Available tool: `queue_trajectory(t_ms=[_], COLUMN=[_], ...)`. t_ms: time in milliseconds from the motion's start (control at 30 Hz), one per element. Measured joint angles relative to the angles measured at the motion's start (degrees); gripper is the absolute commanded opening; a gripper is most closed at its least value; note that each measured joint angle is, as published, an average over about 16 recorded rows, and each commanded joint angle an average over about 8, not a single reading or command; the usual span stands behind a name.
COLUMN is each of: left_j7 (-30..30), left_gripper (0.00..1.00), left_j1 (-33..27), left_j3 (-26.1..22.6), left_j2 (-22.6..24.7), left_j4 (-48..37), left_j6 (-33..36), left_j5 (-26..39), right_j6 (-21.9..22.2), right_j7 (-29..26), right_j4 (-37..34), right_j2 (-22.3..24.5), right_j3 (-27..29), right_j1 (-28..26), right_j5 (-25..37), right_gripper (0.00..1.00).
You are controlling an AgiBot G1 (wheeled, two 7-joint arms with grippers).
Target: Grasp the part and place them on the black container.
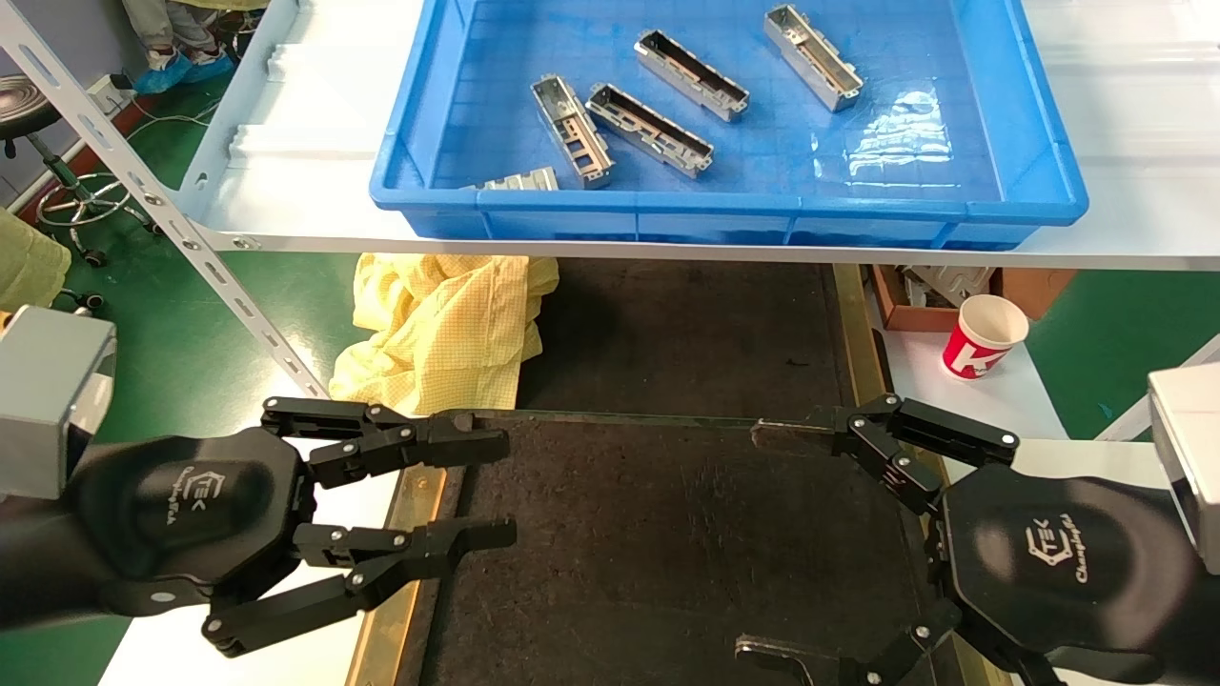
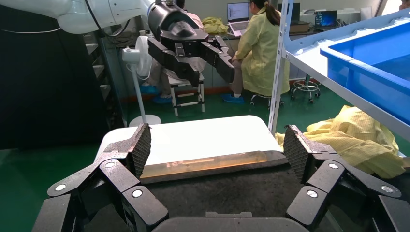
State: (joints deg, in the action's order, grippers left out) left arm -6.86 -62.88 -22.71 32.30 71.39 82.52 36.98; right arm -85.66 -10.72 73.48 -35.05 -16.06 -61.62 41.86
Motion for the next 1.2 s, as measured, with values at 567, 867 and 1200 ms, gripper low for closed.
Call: queue_trajectory(t_ms=[567, 867, 1200], left_j7=[0.0, 0.0, 0.0], left_gripper=[0.0, 0.0, 0.0], left_j1=[0.0, 0.0, 0.0], left_j3=[0.0, 0.0, 0.0], left_j2=[0.0, 0.0, 0.0], left_j4=[0.0, 0.0, 0.0], left_j6=[0.0, 0.0, 0.0], left_j5=[0.0, 0.0, 0.0], right_j6=[0.0, 0.0, 0.0], right_j7=[0.0, 0.0, 0.0], right_j4=[0.0, 0.0, 0.0], right_j2=[0.0, 0.0, 0.0], right_j3=[0.0, 0.0, 0.0], right_j1=[0.0, 0.0, 0.0], right_j5=[0.0, 0.0, 0.0], right_gripper=[1.0, 1.0, 1.0])
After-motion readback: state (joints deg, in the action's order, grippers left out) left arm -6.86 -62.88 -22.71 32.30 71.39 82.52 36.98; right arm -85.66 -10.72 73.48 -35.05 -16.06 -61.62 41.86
